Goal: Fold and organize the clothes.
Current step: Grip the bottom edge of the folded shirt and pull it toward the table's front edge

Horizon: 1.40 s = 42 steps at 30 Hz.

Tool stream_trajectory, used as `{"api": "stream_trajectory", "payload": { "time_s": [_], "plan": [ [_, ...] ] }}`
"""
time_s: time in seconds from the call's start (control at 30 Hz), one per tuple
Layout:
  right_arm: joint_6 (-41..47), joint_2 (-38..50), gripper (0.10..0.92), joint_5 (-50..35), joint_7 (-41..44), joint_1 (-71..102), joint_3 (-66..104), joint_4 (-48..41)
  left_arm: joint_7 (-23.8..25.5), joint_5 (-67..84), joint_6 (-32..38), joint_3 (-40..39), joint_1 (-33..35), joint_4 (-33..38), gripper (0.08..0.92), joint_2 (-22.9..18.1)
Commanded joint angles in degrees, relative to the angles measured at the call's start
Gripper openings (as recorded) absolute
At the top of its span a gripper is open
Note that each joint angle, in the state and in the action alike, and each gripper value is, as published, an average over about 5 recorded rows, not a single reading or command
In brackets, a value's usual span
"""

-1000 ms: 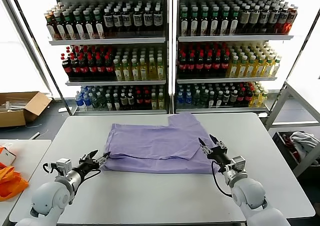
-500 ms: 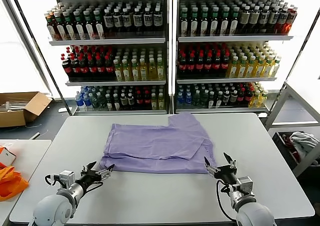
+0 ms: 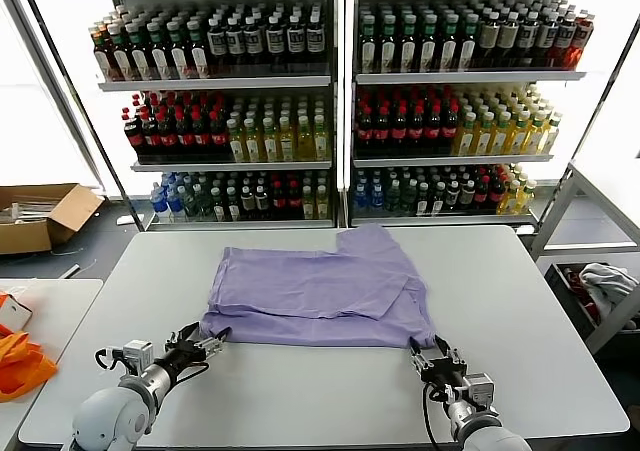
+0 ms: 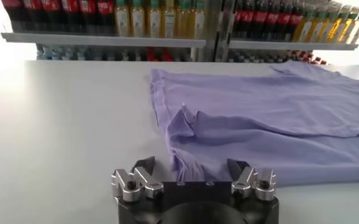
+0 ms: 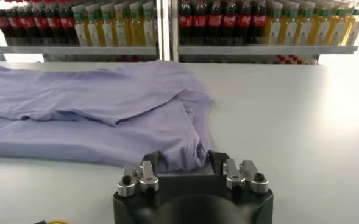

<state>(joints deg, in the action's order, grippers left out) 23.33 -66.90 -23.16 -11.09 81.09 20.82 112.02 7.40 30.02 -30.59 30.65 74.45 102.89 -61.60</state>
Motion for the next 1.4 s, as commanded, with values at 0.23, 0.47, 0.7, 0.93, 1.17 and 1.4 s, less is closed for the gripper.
{"api": "stream_trajectory", "payload": {
  "time_s": [0.23, 0.47, 0.7, 0.93, 1.17, 1.4],
  "plan": [
    [1.2, 0.6, 0.157, -0.9, -0.7, 0.7, -0.5, 0.7, 2.3, -3.2, 0.0, 1.0, 4.7, 1.6, 0.377, 0.0],
    [1.3, 2.4, 0.113, -1.5, -0.7, 4.5, -0.1, 5.2, 2.4, -4.6, 0.0, 3.4, 11.5, 7.2, 0.179, 0.5],
    [1.1, 3.6, 0.113, -1.4, -0.6, 8.4, 0.3, 8.9, 2.2, -7.3, -0.6, 5.8, 17.7, 14.2, 0.104, -0.6],
    [0.4, 4.2, 0.113, 0.6, 0.2, 14.9, 1.6, 13.1, 2.4, -8.1, -1.1, 10.6, 25.6, 19.5, 0.102, -1.5],
    [-1.8, 4.7, 0.134, 3.8, 3.7, 18.7, 2.3, 15.5, 2.7, -9.1, -1.4, 14.0, 29.6, 22.5, 0.103, -2.3],
    [-2.8, 4.9, 0.317, 5.7, 4.9, 19.5, 4.0, 16.9, 2.8, -9.9, -1.5, 16.3, 26.7, 22.1, 0.25, -1.2]
  ]
}}
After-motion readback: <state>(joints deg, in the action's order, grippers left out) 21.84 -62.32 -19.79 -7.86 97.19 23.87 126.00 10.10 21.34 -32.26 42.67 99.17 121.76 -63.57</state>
